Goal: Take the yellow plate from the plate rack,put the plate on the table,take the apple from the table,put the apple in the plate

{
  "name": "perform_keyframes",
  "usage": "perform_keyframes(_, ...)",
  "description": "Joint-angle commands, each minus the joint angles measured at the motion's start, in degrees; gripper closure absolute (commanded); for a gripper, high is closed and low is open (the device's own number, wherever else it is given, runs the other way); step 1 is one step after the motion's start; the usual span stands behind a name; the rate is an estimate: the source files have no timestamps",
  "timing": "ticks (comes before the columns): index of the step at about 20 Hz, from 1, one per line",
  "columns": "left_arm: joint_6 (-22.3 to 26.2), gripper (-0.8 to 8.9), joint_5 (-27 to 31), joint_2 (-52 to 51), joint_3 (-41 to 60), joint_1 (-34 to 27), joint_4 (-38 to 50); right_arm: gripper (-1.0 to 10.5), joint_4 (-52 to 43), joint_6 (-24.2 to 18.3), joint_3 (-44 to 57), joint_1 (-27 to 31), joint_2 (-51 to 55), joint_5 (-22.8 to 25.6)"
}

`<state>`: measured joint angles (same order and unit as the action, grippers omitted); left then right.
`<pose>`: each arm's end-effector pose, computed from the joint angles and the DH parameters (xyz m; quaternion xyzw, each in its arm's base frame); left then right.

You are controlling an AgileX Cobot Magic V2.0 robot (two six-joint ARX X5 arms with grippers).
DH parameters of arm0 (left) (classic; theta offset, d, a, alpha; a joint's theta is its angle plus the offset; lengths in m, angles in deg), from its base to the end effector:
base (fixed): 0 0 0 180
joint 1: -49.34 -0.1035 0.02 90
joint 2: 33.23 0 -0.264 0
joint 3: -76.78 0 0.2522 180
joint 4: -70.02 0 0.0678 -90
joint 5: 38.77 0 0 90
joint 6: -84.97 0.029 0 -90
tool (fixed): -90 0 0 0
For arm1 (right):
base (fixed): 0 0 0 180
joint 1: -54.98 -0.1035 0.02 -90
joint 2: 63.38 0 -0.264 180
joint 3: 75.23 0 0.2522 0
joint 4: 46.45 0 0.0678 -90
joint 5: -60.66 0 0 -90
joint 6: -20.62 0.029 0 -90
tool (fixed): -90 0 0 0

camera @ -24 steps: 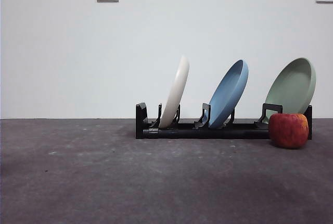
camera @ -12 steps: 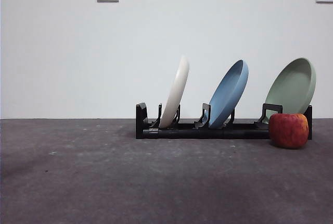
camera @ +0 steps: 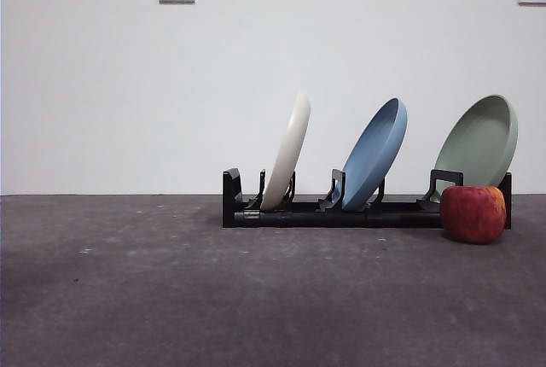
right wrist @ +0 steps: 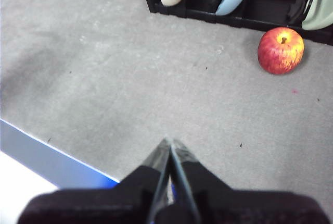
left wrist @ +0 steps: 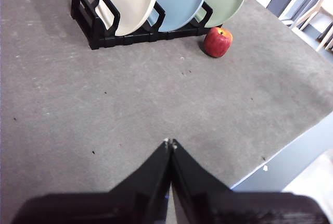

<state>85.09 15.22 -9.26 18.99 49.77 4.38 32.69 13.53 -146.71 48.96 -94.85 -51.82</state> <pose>0.0657 -0.0175 0.3030 -0.0828 0.2607 -0.3010 0.9136 0.0599 0.0175 0.3438 -0.0086 0.3165 0.2520 0.9145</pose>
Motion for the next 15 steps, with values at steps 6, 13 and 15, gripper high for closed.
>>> perform_keyframes(6, -0.57, 2.92, -0.13, 0.17, -0.31, -0.13, 0.37, 3.2, -0.31, 2.08, -0.11, -0.11, -0.2, 0.13)
perform_keyframes(13, -0.57, 2.93, -0.28, 0.17, -0.31, -0.13, 0.83, 3.2, -0.15, 2.14, -0.11, -0.11, -0.44, 0.13)
perform_keyframes(15, -2.05, 2.93, -0.39, 0.39, -0.31, -0.13, 1.33, 3.2, -0.13, 2.38, -0.11, -0.11, -0.44, 0.13)
